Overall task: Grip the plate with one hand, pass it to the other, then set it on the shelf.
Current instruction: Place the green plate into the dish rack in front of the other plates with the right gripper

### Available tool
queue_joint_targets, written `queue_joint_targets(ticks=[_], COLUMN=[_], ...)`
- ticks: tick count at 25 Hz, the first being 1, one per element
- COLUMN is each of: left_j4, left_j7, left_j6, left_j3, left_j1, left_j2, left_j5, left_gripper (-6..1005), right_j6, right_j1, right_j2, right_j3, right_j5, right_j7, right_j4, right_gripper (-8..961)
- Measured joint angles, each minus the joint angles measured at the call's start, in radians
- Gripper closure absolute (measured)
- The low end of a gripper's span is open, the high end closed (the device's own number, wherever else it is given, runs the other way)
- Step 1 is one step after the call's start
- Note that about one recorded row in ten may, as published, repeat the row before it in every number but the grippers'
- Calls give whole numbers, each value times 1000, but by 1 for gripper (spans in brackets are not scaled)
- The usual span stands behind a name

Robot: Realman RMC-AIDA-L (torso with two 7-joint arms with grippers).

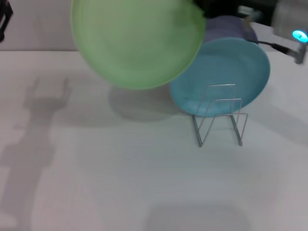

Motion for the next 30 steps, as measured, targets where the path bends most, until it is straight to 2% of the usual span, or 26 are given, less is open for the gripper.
queue_joint_targets(ticks=[1,4,5,6,7,8,10,11,17,30], left_j4=[0,-90,-157,-196,-196,-221,-314,-314,-378,-430], left_j7=[0,-48,-88,-111,-111,-122,-145,-145,-225,-247], left_j6=[0,74,135,166,166,185,223,223,227,214], left_j3=[0,14,24,30,30,32,42,42,45,59], left_j1=[0,-19,-31,-38,-38,-43,-64,-64,-73,-92], left_j2=[0,0,1,1,1,1,1,1,0,1], left_j5=[0,0,3,6,6,8,7,7,9,10], left_gripper=[209,210,210,210,211,211,211,211,211,211], right_j6=[0,56,141,141,231,231,387,387,636,717], right_j1=[0,-70,-92,-92,-99,-99,-102,-102,-109,-143], right_j2=[0,0,-1,-1,1,1,2,2,5,5], right_j3=[0,15,49,49,91,91,150,150,257,340], right_j5=[0,343,504,504,579,579,673,673,703,695], right_j7=[0,-388,-601,-601,-751,-751,-988,-988,-1291,-1486], right_j4=[0,-118,-215,-215,-301,-301,-455,-455,-639,-719], right_gripper=[916,916,916,916,916,916,916,916,917,917])
